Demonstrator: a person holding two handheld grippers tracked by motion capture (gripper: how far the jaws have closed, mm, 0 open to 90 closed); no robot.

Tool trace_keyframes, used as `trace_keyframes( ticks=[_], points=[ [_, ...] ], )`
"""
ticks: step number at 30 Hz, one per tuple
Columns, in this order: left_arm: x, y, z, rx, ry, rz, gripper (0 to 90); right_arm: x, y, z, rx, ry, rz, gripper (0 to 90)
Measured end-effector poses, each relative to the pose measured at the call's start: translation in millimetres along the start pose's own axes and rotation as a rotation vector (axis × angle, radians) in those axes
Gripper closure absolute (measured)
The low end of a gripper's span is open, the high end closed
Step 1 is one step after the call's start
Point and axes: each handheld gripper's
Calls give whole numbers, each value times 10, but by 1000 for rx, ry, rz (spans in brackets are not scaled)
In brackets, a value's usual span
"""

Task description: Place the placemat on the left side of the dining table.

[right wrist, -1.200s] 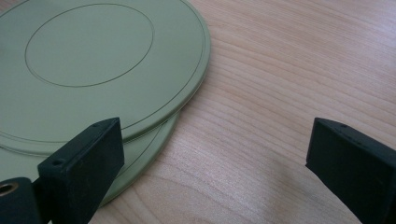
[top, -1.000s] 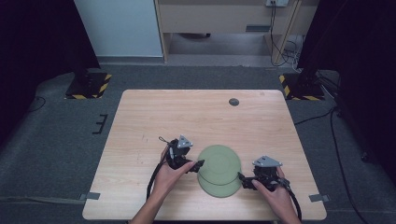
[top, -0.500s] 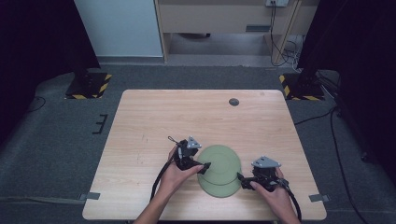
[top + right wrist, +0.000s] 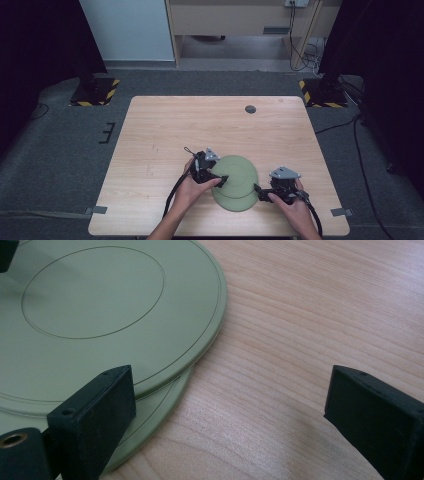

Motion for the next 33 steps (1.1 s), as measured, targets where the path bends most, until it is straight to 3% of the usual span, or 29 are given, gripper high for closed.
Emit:
trace_keyframes(
  ticks=[9, 17, 25, 33],
  points=[
    [58, -18, 44, -36, 7, 26, 169, 13, -1, -5, 1, -2, 3, 51],
    [98, -28, 45, -38, 16, 54, 221, 14, 1, -7, 3, -3, 4, 49],
    [126, -29, 83, -94, 48, 63, 228, 14, 2, -11, 3, -5, 5, 50],
    [135, -21, 109, -118, 64, 66, 226, 15, 3, -11, 4, -6, 5, 50]
  ],
)
Point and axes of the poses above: each handheld gripper's, and its own axes: x roughly forward along the jaws, y roughly out of its underside, z roughly to its left, and after that the axes turned 5 degrees about -x, right-handed
